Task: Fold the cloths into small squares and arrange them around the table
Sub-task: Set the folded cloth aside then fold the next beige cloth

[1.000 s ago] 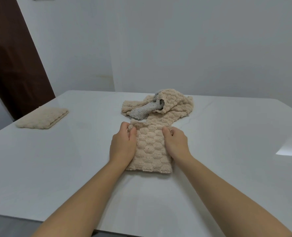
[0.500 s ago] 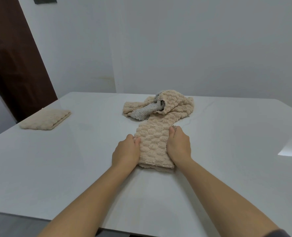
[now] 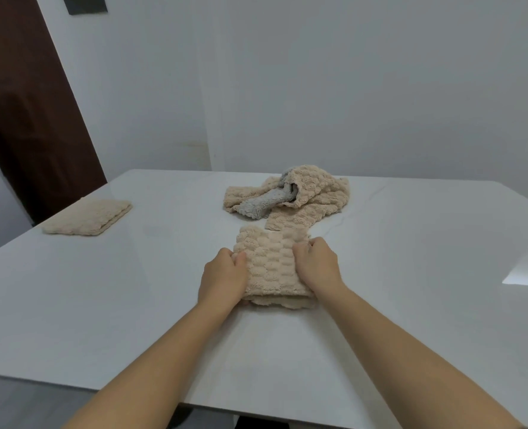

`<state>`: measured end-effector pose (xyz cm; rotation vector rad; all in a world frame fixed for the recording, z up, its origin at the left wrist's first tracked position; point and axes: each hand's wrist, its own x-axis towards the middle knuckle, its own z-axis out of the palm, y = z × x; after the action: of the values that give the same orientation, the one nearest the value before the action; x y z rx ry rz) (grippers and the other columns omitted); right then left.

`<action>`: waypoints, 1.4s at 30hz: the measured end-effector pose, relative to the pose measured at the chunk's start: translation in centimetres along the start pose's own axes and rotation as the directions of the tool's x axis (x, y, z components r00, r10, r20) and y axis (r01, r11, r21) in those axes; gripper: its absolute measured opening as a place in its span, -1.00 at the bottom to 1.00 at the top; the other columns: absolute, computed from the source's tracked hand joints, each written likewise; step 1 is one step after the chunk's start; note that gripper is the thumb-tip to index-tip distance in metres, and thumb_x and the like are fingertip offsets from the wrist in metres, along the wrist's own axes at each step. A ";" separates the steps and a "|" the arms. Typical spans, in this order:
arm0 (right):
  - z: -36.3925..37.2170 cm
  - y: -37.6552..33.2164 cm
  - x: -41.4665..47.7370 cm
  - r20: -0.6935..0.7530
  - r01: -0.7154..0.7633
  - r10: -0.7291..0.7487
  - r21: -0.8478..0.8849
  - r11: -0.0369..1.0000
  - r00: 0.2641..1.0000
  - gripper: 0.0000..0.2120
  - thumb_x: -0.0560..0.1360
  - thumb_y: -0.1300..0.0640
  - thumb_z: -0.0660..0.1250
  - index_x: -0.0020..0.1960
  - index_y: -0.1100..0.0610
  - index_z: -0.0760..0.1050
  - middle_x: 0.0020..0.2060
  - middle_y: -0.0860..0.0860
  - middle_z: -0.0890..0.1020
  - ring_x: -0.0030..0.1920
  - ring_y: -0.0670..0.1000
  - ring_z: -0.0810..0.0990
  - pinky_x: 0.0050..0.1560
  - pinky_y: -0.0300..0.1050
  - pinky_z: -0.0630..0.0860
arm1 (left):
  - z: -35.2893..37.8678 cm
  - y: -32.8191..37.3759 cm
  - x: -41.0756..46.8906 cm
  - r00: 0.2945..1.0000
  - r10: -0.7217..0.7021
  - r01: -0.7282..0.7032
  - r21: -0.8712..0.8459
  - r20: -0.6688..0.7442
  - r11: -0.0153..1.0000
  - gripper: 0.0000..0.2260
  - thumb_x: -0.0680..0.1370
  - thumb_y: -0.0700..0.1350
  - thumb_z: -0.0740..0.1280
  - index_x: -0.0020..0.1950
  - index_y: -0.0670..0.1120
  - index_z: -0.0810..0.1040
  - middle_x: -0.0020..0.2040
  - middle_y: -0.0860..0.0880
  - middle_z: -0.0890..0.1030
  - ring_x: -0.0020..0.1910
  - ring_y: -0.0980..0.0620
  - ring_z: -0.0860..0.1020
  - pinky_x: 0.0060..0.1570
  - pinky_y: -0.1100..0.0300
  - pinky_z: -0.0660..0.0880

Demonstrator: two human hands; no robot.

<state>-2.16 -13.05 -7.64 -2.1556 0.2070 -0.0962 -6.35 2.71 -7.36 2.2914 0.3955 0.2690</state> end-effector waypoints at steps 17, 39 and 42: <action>1.1 1.3 -1.9 0.437 0.474 -0.227 -0.621 0.623 0.870 -0.42 0.67 -0.10 -0.19 0.60 0.11 -0.21 0.58 -0.02 -0.19 0.56 -0.01 -0.26 0.50 0.27 -0.25 | 1.1 -1.1 0.7 0.859 0.228 -0.451 0.468 0.458 0.760 -0.48 0.68 0.06 -0.15 0.59 -0.08 -0.20 0.59 0.03 -0.22 0.56 0.09 -0.21 0.51 -0.11 -0.20; 1.3 -1.3 0.5 0.217 0.052 -0.154 0.415 0.908 0.964 -0.01 0.41 -0.13 0.44 0.59 -0.05 -0.15 0.53 -0.03 0.22 0.48 0.01 0.28 0.48 0.09 0.25 | -3.7 0.7 5.0 0.983 0.030 0.059 -0.473 0.179 0.879 -0.91 0.57 -0.13 0.23 0.04 -0.04 0.49 -0.06 -0.08 0.63 -0.16 -0.01 0.60 -0.24 0.16 0.48; 2.1 -3.5 2.0 0.475 -0.291 -0.048 0.611 0.736 0.878 -0.30 0.42 -0.06 0.49 0.45 0.12 0.30 0.23 0.07 0.62 0.16 0.07 0.64 0.22 0.07 0.55 | -5.4 0.4 6.8 0.990 0.029 0.057 -0.573 0.139 0.818 -0.90 0.59 -0.17 0.22 0.08 -0.06 0.49 -0.07 -0.10 0.63 -0.18 -0.02 0.61 -0.24 0.14 0.52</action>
<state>0.48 -9.82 -5.96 -1.3694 0.0223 0.3801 -1.66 8.52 -2.96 1.6911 0.2156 0.1830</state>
